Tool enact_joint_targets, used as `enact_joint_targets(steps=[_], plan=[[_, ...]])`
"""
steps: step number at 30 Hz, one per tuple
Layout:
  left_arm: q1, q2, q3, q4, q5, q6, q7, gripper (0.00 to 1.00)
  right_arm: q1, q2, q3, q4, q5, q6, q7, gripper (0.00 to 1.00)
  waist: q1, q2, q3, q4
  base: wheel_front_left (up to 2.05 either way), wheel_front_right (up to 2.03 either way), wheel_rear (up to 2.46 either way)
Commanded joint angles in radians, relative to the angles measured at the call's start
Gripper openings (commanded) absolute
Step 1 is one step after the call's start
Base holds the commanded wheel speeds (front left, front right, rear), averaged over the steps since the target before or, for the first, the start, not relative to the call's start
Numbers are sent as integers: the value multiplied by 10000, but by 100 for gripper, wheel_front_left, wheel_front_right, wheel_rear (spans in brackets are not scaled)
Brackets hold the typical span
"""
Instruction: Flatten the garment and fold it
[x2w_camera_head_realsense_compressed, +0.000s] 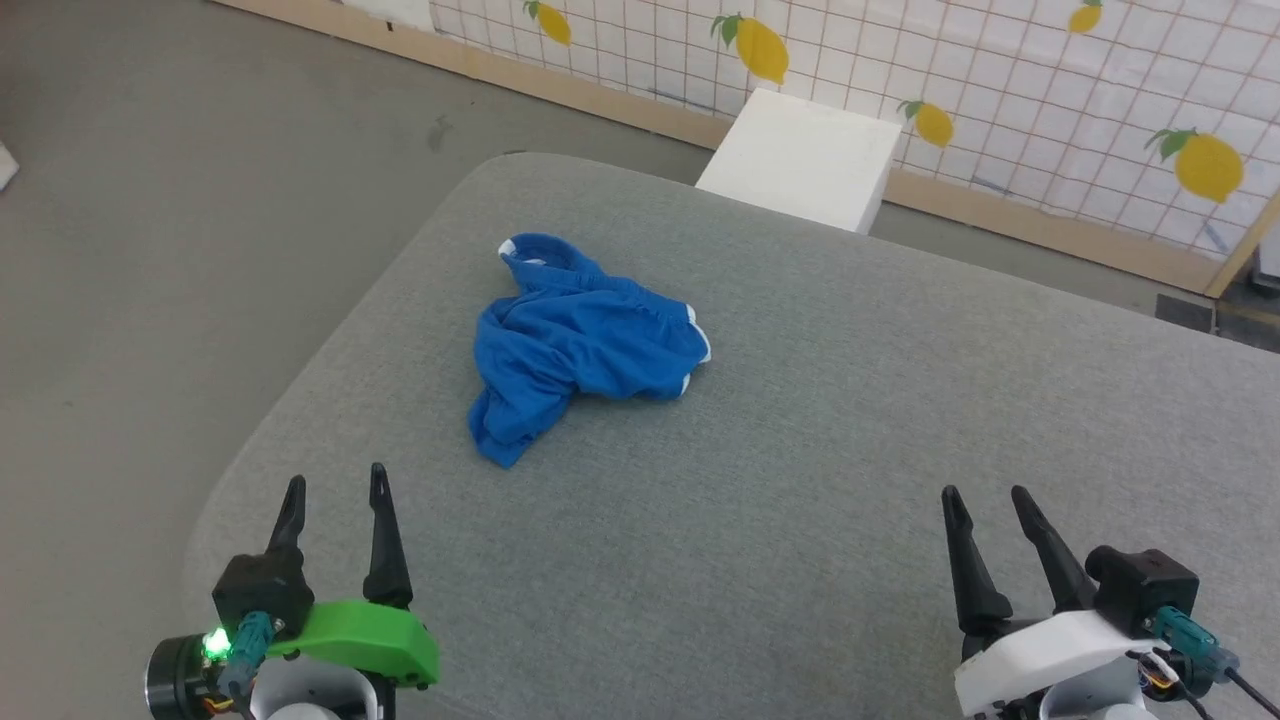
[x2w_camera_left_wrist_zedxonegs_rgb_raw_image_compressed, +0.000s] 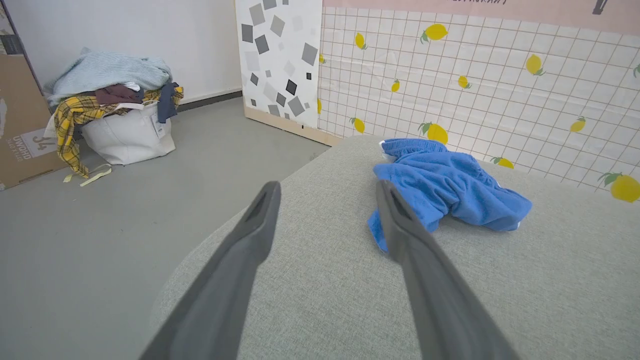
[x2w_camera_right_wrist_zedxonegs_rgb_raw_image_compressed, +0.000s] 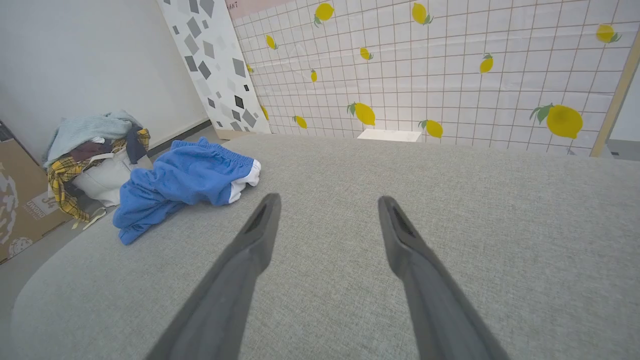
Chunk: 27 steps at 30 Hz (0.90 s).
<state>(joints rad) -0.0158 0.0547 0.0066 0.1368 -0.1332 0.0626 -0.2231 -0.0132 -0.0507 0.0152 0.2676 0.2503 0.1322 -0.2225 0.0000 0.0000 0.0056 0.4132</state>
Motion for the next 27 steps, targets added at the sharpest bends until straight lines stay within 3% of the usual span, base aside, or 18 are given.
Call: enact_joint_targets(steps=[1, 13, 23, 27], plan=[[-34, -41, -4, 70, 134, 61, -130, 100, 114, 4, 11, 88, 62, -14, -134, 100, 0, 0, 1, 83, 0, 0, 0], [-22, -45, 20, 256, 97, 156, -375, 100, 138, 5, -64, 263, -304, -15, -348, 100, 0, 0, -9, 441, 0, 0, 0], [-55, -45, 67, 261, 135, 154, -387, 100, 89, 5, -106, 193, -281, -15, -306, 100, 0, 0, 39, 331, 0, 0, 0], [-264, -17, 19, 407, 98, -75, -387, 100, 36, 5, -91, 117, -306, -15, -240, 100, 0, 0, 131, 216, 0, 0, 0]])
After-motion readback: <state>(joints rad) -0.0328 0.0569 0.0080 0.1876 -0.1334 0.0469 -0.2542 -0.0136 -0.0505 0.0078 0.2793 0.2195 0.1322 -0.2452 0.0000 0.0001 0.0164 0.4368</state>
